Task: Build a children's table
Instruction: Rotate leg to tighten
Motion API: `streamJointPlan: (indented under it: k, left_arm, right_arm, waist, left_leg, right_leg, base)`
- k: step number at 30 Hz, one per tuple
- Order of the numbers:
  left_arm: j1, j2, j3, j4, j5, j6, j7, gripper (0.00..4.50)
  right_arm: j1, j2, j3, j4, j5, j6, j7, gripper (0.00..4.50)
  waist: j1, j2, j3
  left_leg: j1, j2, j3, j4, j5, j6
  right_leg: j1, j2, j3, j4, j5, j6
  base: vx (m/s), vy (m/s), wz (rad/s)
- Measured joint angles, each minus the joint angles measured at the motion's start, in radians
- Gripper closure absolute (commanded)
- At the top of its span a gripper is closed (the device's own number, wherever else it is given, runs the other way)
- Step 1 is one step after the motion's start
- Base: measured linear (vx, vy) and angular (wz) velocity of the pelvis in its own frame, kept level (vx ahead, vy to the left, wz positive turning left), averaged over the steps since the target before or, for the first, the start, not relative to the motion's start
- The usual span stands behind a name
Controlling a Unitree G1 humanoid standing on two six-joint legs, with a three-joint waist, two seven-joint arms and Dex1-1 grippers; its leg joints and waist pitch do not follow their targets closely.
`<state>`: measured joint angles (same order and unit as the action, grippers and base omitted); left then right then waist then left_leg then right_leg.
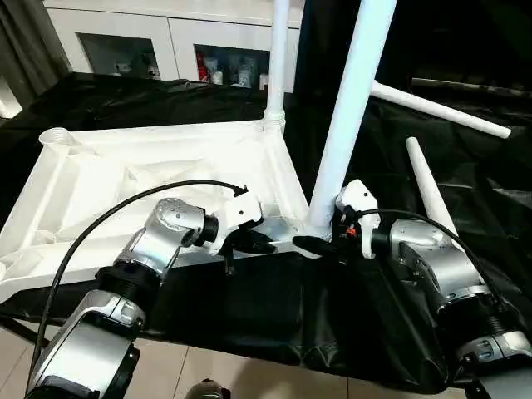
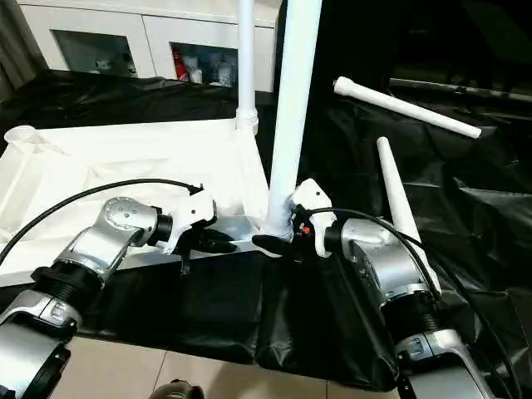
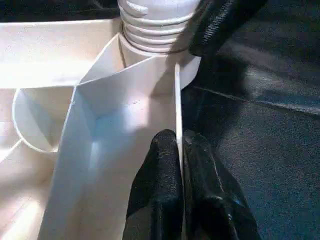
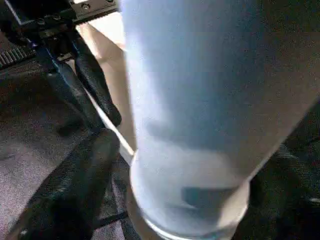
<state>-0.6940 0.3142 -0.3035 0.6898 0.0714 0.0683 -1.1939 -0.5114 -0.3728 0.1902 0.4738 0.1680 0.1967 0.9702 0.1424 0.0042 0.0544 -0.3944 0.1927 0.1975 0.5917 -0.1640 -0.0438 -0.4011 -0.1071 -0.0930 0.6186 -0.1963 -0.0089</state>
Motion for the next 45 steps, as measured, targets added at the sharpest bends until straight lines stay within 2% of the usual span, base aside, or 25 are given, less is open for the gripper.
streamJointPlan:
  k: [9, 15, 18, 22, 24, 29, 34, 36, 40, 44, 45]
  left_arm:
    - [0.005, 0.006, 0.000, -0.007, 0.000, 0.004, -0.006, 4.50]
    - [0.005, 0.008, 0.000, -0.007, 0.000, 0.005, -0.006, 4.50]
    - [0.004, -0.005, 0.002, -0.004, 0.001, 0.017, 0.019, 4.50]
    - [-0.080, -0.124, 0.030, 0.134, 0.038, 0.088, 0.270, 4.50]
    - [-0.099, -0.175, 0.033, 0.168, 0.042, 0.113, 0.358, 4.50]
    - [-0.144, -0.257, 0.047, 0.242, 0.045, 0.147, 0.528, 4.50]
    - [-0.172, -0.286, 0.049, 0.292, 0.064, 0.121, 0.584, 4.50]
    - [-0.172, -0.283, 0.042, 0.291, 0.071, 0.108, 0.583, 4.50]
    - [-0.168, -0.249, 0.033, 0.283, 0.077, 0.081, 0.570, 4.50]
    - [-0.156, -0.219, 0.027, 0.254, 0.079, 0.059, 0.520, 4.50]
    - [-0.153, -0.211, 0.025, 0.253, 0.080, 0.045, 0.508, 4.50]
  right_arm:
    - [0.000, -0.001, -0.006, 0.004, -0.001, -0.003, 0.000, 1.68]
    - [0.002, 0.006, -0.011, 0.012, -0.001, -0.012, -0.001, 1.77]
    - [0.002, 0.031, -0.031, 0.031, 0.000, -0.011, -0.032, 1.77]
    - [-0.045, 0.162, -0.150, 0.163, -0.004, -0.001, -0.351, 1.78]
    - [-0.074, 0.199, -0.184, 0.213, -0.002, -0.003, -0.480, 1.78]
    - [-0.164, 0.287, -0.239, 0.341, -0.003, -0.018, -0.785, 1.78]
    - [-0.215, 0.313, -0.262, 0.429, -0.025, -0.080, -0.862, 1.78]
    - [-0.214, 0.311, -0.262, 0.436, -0.027, -0.105, -0.851, 1.22]
    - [-0.196, 0.304, -0.247, 0.443, -0.039, -0.143, -0.785, 0.91]
    - [-0.193, 0.274, -0.235, 0.441, -0.040, -0.146, -0.711, 0.68]
    - [-0.193, 0.265, -0.233, 0.439, -0.038, -0.144, -0.682, 0.48]
  waist:
    - [0.000, 0.000, 0.000]
    - [0.000, 0.000, 0.000]
    - [-0.002, 0.000, 0.000]
    - [-0.003, 0.000, 0.000]
    - [-0.008, 0.000, 0.000]
    - [-0.027, 0.000, -0.001]
    - [-0.030, 0.000, -0.001]
    - [-0.030, -0.001, -0.001]
    - [-0.032, -0.002, 0.000]
    - [-0.032, -0.002, 0.000]
    - [-0.032, -0.001, 0.000]
  left_leg:
    - [0.000, 0.000, 0.000, 0.000, 0.000, 0.000]
    - [0.000, 0.000, 0.000, 0.001, 0.000, 0.000]
    - [0.001, 0.000, 0.000, 0.001, 0.000, 0.000]
    - [0.007, -0.001, 0.000, 0.005, 0.001, -0.001]
    - [0.010, -0.002, 0.001, 0.006, 0.001, -0.001]
    - [0.013, -0.002, 0.000, 0.005, 0.001, -0.001]
    - [0.011, -0.002, 0.000, 0.002, 0.001, -0.001]
    - [0.010, -0.002, 0.000, 0.001, 0.001, -0.001]
    - [0.008, -0.001, 0.000, -0.001, 0.002, 0.000]
    - [0.000, -0.001, 0.000, -0.001, 0.002, 0.001]
    - [0.000, -0.001, 0.001, -0.001, 0.002, 0.001]
  right_leg:
    - [0.000, 0.000, 0.000, 0.001, 0.000, 0.000]
    - [0.000, 0.000, 0.000, 0.001, 0.000, 0.000]
    - [0.000, 0.000, 0.000, 0.003, 0.000, 0.000]
    - [0.005, -0.002, 0.002, 0.007, 0.001, -0.001]
    - [0.007, -0.003, 0.003, 0.006, 0.001, -0.001]
    - [0.012, -0.003, 0.002, 0.005, 0.001, -0.001]
    - [0.013, -0.002, 0.001, -0.005, 0.005, 0.003]
    - [0.013, -0.002, 0.001, -0.006, 0.005, 0.003]
    - [0.010, -0.002, 0.000, -0.005, 0.005, 0.003]
    - [0.002, -0.002, 0.000, -0.004, 0.005, 0.003]
    - [0.001, -0.002, 0.000, -0.004, 0.005, 0.003]
  base:
    - [0.000, 0.000, 0.00]
    - [0.000, 0.000, 0.00]
    - [0.000, 0.000, 0.00]
    - [0.000, 0.000, 0.00]
    - [0.000, 0.000, 0.00]
    - [0.000, 0.000, 0.00]
    - [0.000, 0.000, 0.00]
    - [0.000, 0.000, 0.00]
    - [0.000, 0.000, 0.00]
    - [0.000, 0.000, 0.00]
    - [0.000, 0.000, 0.00]
